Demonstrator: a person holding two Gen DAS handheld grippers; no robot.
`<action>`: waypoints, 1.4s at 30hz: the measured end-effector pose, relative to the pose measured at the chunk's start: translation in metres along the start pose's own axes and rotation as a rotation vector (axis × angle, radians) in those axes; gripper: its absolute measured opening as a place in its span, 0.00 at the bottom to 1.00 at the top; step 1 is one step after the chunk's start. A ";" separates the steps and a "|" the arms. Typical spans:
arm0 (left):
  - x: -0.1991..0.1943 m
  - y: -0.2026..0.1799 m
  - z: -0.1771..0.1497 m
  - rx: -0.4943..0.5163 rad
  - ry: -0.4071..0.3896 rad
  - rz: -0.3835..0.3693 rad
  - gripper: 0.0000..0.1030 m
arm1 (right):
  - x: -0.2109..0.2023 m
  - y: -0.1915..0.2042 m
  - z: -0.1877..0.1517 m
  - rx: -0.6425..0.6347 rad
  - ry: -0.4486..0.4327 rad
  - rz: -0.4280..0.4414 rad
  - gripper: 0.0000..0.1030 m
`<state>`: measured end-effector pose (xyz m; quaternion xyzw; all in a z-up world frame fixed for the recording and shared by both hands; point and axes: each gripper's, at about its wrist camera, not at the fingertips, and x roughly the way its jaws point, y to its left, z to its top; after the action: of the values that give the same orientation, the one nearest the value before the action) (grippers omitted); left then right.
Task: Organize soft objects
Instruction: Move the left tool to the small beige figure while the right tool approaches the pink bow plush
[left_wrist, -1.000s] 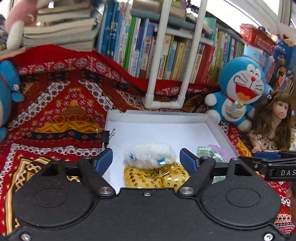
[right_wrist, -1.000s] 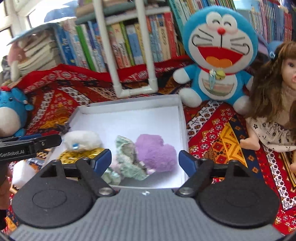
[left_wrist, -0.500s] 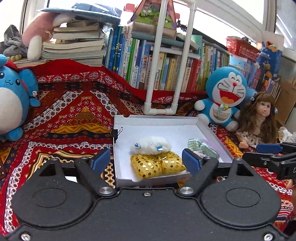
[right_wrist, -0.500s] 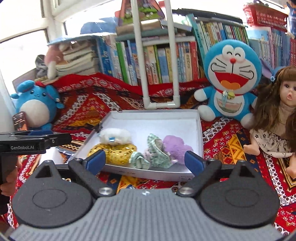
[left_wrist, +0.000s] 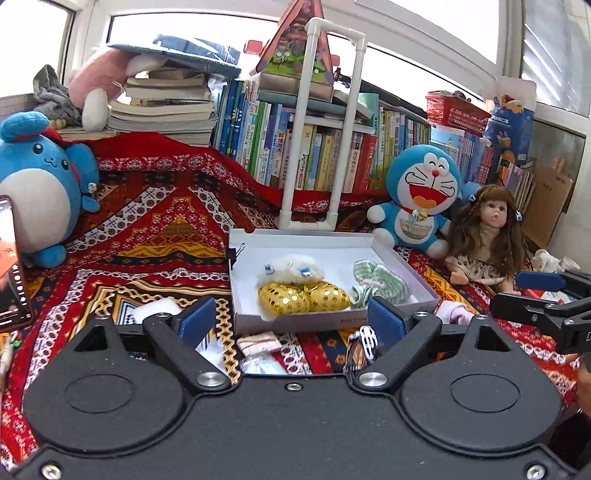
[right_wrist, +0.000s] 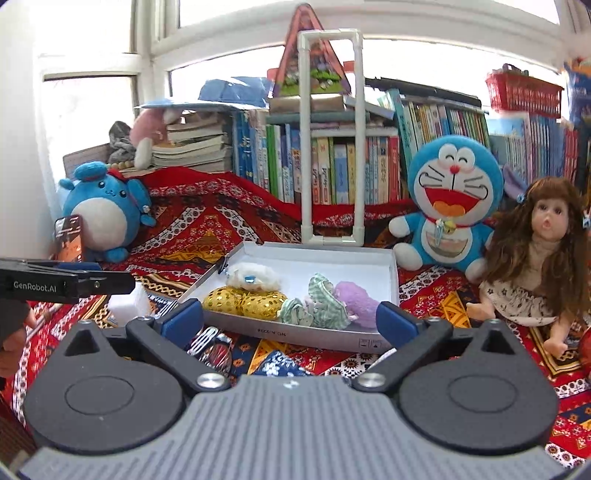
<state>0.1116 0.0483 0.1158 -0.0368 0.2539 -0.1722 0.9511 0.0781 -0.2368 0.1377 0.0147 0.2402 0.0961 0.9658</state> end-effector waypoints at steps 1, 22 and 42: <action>-0.004 0.000 -0.004 0.005 -0.006 0.005 0.87 | -0.004 0.002 -0.003 -0.008 -0.006 -0.005 1.00; -0.013 0.012 -0.081 0.037 0.101 0.065 0.78 | -0.037 0.009 -0.075 -0.030 -0.046 -0.141 1.00; 0.009 0.023 -0.092 0.025 0.232 -0.041 0.43 | -0.029 0.009 -0.102 -0.088 0.003 -0.212 0.96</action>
<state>0.0802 0.0680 0.0284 -0.0101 0.3591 -0.1979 0.9120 0.0037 -0.2357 0.0612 -0.0535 0.2373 0.0041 0.9700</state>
